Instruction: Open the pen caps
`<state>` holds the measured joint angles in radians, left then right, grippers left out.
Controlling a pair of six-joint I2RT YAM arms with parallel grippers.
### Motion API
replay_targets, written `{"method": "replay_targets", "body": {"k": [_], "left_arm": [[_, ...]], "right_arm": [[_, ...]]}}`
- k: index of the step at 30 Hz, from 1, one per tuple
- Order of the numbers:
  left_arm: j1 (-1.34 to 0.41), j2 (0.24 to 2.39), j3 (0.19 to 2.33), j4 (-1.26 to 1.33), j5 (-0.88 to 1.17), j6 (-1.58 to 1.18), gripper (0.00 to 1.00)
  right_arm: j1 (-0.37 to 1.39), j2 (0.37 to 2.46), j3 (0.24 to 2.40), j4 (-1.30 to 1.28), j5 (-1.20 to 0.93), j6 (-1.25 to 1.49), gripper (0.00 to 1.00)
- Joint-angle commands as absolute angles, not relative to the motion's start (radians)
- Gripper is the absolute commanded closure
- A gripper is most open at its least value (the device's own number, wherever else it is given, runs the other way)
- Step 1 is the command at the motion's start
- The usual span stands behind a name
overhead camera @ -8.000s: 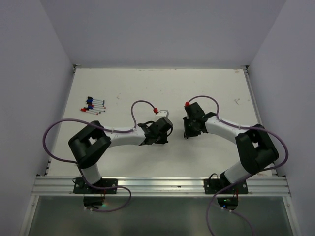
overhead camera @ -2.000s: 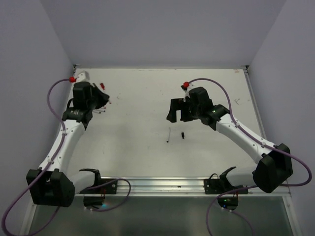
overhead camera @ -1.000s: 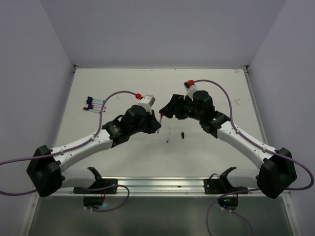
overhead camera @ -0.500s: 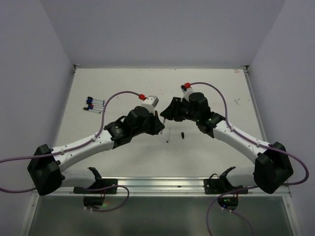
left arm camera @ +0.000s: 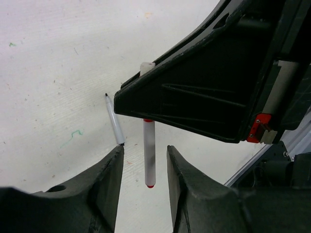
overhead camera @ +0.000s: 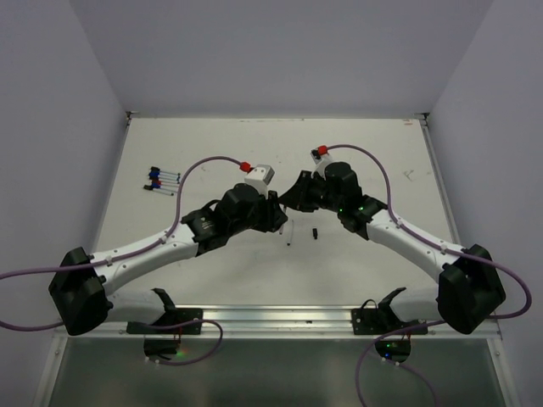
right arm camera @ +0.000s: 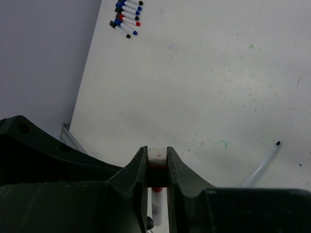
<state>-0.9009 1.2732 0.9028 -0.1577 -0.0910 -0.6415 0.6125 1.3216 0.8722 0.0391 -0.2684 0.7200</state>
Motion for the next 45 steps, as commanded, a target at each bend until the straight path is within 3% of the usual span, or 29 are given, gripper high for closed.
{"method": "replay_targets", "body": {"k": [1, 9, 15, 18, 22, 30, 36, 41, 43, 44, 45], "left_arm": [[-0.908, 1.238, 0.908, -0.135, -0.141, -0.623, 0.56], [-0.911, 1.252, 0.881, -0.106, -0.118, -0.629, 0.56], [-0.917, 1.275, 0.887, -0.081, -0.098, -0.634, 0.63], [-0.917, 1.288, 0.893, -0.055, -0.066, -0.637, 0.74], [-0.917, 1.299, 0.897, 0.0, 0.042, -0.62, 0.99], [-0.87, 1.159, 0.839, 0.198, 0.415, -0.578, 1.0], [-0.735, 1.011, 0.683, 0.543, 0.693, -0.728, 1.0], [-0.729, 1.022, 0.658, 0.67, 0.706, -0.811, 1.0], [-0.729, 1.025, 0.72, 0.558, 0.608, -0.752, 1.0], [-0.733, 1.028, 0.757, 0.35, 0.541, -0.709, 1.0], [-0.75, 1.037, 0.796, 0.243, 0.353, -0.672, 1.0]], "right_arm": [[0.615, 1.287, 0.865, 0.064, -0.264, 0.749, 1.0], [0.614, 1.264, 0.857, 0.081, -0.267, 0.808, 1.0], [0.615, 1.262, 0.867, 0.08, -0.271, 0.822, 1.0], [0.617, 1.262, 0.861, 0.09, -0.278, 0.831, 1.0], [0.614, 1.269, 0.845, 0.127, -0.31, 0.847, 1.0], [0.568, 1.253, 0.786, 0.357, -0.503, 0.842, 1.0], [0.466, 1.304, 0.649, 0.964, -0.801, 1.085, 1.0], [0.469, 1.325, 0.614, 1.163, -0.822, 1.164, 1.0], [0.469, 1.281, 0.62, 1.011, -0.789, 1.097, 1.0], [0.469, 1.257, 0.629, 0.924, -0.767, 1.048, 1.0], [0.472, 1.223, 0.641, 0.811, -0.679, 0.923, 1.0]]}}
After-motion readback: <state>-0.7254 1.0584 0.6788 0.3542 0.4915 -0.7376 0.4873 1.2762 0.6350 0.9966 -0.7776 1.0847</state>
